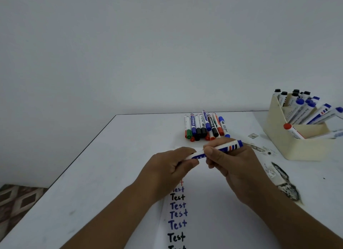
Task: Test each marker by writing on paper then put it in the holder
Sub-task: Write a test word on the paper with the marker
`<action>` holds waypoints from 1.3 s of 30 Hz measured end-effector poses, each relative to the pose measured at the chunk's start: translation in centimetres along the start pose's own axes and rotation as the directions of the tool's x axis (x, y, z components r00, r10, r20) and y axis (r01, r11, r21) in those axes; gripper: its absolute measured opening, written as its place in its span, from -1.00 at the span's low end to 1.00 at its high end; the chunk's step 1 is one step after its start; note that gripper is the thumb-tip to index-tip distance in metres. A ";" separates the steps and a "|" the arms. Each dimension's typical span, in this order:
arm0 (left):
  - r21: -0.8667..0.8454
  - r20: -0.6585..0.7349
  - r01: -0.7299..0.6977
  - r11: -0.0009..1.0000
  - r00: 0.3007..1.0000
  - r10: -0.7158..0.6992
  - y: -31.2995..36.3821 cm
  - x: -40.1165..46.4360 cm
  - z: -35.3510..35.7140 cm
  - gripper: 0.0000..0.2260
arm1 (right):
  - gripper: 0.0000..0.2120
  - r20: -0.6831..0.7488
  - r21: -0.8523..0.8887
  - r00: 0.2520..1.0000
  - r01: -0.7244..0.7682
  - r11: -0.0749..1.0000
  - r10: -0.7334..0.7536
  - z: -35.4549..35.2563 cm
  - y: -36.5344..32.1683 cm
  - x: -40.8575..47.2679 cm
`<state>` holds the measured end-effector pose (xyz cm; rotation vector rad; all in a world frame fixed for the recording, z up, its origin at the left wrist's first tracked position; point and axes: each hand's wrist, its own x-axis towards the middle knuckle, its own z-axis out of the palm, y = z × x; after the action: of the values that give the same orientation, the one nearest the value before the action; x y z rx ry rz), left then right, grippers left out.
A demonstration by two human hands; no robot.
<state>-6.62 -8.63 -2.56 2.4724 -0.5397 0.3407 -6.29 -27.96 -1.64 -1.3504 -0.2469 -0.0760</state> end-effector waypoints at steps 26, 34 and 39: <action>0.171 -0.019 0.272 0.947 0.962 -0.273 -5.6 7.0 1.6 -0.64 | -0.75 -0.355 0.335 0.902 -0.122 0.934 0.245 -1.7 0.6 1.6; 0.181 0.125 0.260 0.949 0.951 -0.284 -4.5 2.6 1.0 -0.33 | -0.83 -0.331 0.361 0.903 -0.148 0.921 0.275 -1.9 0.5 1.9; 0.242 0.120 0.254 0.936 0.950 -0.289 -4.3 1.8 0.7 -0.40 | -0.86 -0.280 0.468 0.909 -0.151 0.871 0.308 -2.0 -0.6 1.8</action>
<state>-3.00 -6.33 -4.58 2.7643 -0.2207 0.1035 -4.43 -29.89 -1.06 -0.8850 0.1963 -0.0501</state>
